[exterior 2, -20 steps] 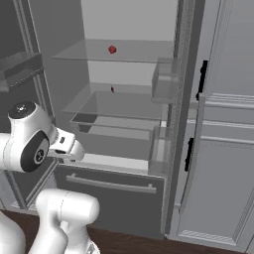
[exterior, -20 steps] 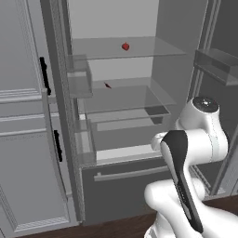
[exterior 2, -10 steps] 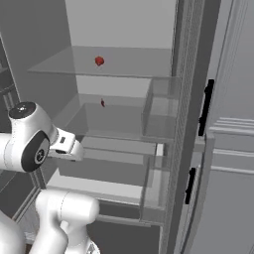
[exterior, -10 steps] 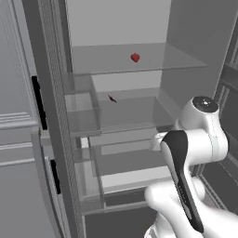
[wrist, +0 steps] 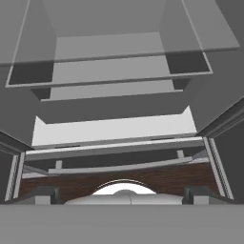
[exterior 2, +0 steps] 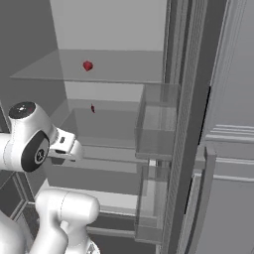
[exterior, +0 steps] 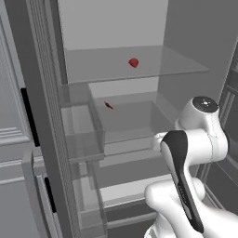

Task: Take the strawberry from the fridge and place it on top of the pancake, located on the dining counter.

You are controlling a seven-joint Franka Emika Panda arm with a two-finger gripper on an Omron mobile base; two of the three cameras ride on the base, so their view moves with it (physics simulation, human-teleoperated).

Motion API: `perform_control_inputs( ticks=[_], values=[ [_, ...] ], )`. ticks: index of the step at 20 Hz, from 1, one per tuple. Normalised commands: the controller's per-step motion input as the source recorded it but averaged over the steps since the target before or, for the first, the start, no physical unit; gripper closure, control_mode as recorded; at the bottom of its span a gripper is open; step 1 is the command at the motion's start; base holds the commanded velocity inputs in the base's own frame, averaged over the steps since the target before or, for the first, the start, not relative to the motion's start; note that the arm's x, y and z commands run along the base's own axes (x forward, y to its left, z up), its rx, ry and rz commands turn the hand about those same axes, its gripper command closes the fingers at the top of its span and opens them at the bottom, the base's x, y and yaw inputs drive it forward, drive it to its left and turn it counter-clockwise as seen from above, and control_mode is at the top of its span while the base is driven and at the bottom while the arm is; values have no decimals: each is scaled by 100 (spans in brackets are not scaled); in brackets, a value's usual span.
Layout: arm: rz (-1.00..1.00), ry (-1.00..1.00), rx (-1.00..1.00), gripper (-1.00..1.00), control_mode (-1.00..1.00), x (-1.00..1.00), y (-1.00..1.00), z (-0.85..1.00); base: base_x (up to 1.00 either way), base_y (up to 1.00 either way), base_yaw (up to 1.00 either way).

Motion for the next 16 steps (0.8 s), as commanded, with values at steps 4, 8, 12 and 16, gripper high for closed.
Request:
perform_control_inputs(
  ticks=[4, 8, 12, 16],
  values=[
    [0, 0, 0, -100, 100, 0, 0, 0, 59, 0, -2],
    [0, 0, 0, -100, 100, 0, 0, 0, 71, 0, 0],
    [0, 0, 0, -100, 100, 0, 0, 0, 62, 0, 0],
    [0, -9, 0, -100, -100, 4, 0, 4, 22, 0, 0]
  ],
)
